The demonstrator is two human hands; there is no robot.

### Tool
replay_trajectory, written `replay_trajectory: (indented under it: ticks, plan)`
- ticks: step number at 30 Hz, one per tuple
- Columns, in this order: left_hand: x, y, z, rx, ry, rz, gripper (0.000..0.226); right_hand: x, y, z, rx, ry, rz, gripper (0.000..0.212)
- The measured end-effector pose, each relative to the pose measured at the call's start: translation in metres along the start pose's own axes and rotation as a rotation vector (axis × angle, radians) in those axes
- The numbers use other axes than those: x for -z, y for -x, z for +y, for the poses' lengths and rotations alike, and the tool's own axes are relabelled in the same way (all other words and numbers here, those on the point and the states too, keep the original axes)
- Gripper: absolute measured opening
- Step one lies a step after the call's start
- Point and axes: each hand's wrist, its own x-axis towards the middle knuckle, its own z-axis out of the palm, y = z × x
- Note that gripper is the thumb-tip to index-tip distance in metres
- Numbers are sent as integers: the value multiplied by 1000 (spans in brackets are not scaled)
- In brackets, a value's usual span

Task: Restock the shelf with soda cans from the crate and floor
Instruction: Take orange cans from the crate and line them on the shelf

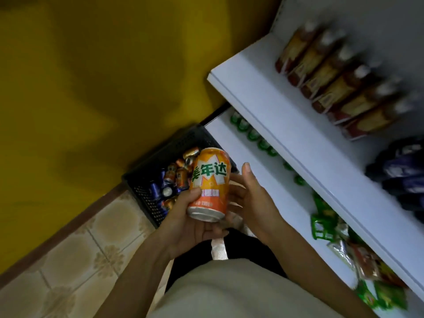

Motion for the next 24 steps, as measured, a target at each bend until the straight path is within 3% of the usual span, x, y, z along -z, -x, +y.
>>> replay_trajectory:
  ticks: [3, 6, 9, 14, 18, 21, 24]
  plan:
    - [-41, 7, -5, 0, -149, -146, 74, 12, 40, -18, 160, -57, -50, 66]
    - [-83, 9, -11, -23, -290, -202, 96, 37, 77, -36, 284, -40, 1, 74]
    - [-128, 14, -25, -72, -379, -295, 96, 67, 116, -44, 384, -67, 112, 56]
    - [-192, 21, -72, -100, -564, -332, 91, 122, 188, -37, 601, -125, 285, 45]
    - [-241, 30, -122, -342, -789, -287, 93, 166, 233, -29, 725, -170, 355, 46]
    - [-277, 31, -142, -517, -858, -290, 67, 190, 263, -39, 814, -161, 333, 46]
    - [-312, 33, -143, -641, -934, -330, 58, 208, 285, -56, 893, -95, 341, 46]
